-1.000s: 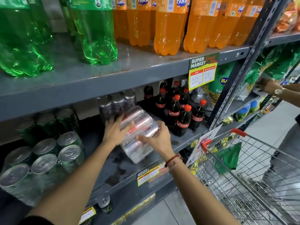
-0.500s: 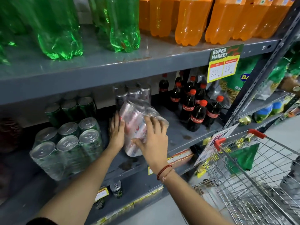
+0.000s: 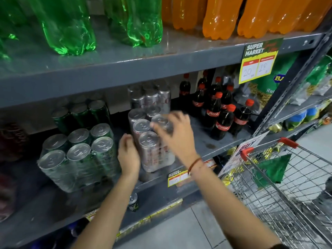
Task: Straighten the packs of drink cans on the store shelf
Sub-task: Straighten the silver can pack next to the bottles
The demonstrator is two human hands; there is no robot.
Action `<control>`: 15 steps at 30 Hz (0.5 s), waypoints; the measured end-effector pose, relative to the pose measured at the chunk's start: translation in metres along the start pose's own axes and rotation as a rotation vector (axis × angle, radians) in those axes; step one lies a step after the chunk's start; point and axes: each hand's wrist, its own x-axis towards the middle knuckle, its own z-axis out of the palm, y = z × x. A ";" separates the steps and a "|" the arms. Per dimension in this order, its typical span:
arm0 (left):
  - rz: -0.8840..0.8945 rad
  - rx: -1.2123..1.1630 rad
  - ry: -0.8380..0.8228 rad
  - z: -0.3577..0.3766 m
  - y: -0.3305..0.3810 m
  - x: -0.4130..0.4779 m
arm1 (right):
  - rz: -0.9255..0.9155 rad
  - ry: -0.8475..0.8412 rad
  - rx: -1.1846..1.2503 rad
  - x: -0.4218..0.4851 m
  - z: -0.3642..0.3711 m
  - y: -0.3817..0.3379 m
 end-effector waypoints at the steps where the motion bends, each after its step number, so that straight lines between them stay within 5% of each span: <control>1: 0.125 0.079 -0.008 0.004 0.003 -0.023 | 0.025 -0.047 0.040 0.019 -0.005 0.004; 4: 0.300 0.278 -0.151 0.024 0.012 -0.075 | 0.058 -0.458 0.102 0.072 0.001 0.017; 9: 0.397 0.772 -0.022 0.056 0.010 -0.074 | -0.042 -0.975 -0.015 0.101 0.030 0.016; 15: 0.552 0.823 0.076 0.061 -0.002 -0.066 | -0.167 -0.937 -0.093 0.099 0.030 0.019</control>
